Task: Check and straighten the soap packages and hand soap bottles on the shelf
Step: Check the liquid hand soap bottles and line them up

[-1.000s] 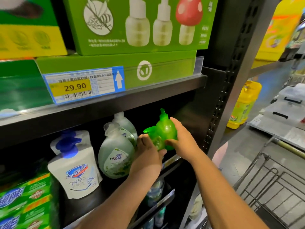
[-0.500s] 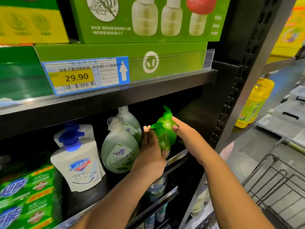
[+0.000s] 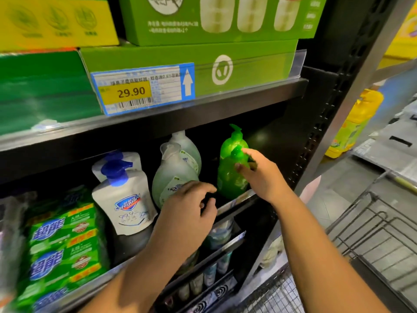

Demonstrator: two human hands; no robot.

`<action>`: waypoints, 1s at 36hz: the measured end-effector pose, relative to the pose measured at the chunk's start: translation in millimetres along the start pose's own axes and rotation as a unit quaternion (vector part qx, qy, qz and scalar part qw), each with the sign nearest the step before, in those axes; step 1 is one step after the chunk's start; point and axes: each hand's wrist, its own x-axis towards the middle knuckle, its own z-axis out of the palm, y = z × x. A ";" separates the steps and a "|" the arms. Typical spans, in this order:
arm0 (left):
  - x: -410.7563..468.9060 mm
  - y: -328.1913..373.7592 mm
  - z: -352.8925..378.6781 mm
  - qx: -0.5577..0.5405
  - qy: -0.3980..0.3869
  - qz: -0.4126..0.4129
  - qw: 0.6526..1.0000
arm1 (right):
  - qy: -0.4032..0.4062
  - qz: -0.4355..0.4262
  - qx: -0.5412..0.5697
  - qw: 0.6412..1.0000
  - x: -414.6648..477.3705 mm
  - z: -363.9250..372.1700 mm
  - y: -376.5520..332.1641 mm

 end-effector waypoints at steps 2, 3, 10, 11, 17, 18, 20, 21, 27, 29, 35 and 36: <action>-7.8 -10.7 -7.5 0.020 0.073 0.007 0.997 | 0.015 -0.028 -0.016 0.999 -8.9 6.3 -6.3; -9.8 -15.6 -10.9 0.024 0.105 -0.002 0.994 | 0.026 -0.044 -0.027 0.998 -12.5 10.6 -9.7; 3.3 -23.5 -20.3 -0.058 0.162 -0.146 0.974 | 0.025 -0.057 -0.062 0.996 -12.2 14.7 -4.8; 7.5 -22.0 -20.6 -0.052 0.133 -0.161 0.977 | 0.025 -0.055 -0.073 0.996 -10.1 13.4 -2.5; 32.5 -19.5 -20.5 0.013 0.032 -0.207 0.978 | 0.064 -0.013 -0.097 0.993 -4.2 8.8 0.0; 34.2 -20.4 -21.3 0.017 0.031 -0.211 0.977 | 0.070 -0.002 -0.086 0.994 -5.4 8.8 -0.3; 34.2 -19.9 -23.0 0.041 0.021 -0.216 0.975 | 0.094 0.008 -0.078 0.993 -8.1 13.3 -1.9; 33.3 -18.9 -23.5 0.060 0.019 -0.217 0.974 | 0.121 -0.001 -0.079 0.989 -9.0 16.2 -2.1; 31.6 -14.4 -27.7 0.134 0.035 -0.235 0.962 | 0.256 -0.242 -0.224 0.909 -14.3 36.2 -39.7; 35.0 -12.6 -31.9 0.139 0.034 -0.251 0.957 | 0.195 -0.241 -0.165 0.936 -6.5 49.5 -48.3; 30.6 -7.6 -34.4 0.121 0.023 -0.259 0.958 | -0.039 -0.055 0.000 0.998 27.9 84.4 -56.4; 28.9 -8.3 -33.7 0.117 0.020 -0.262 0.958 | -0.058 -0.032 0.055 0.996 30.8 87.6 -59.6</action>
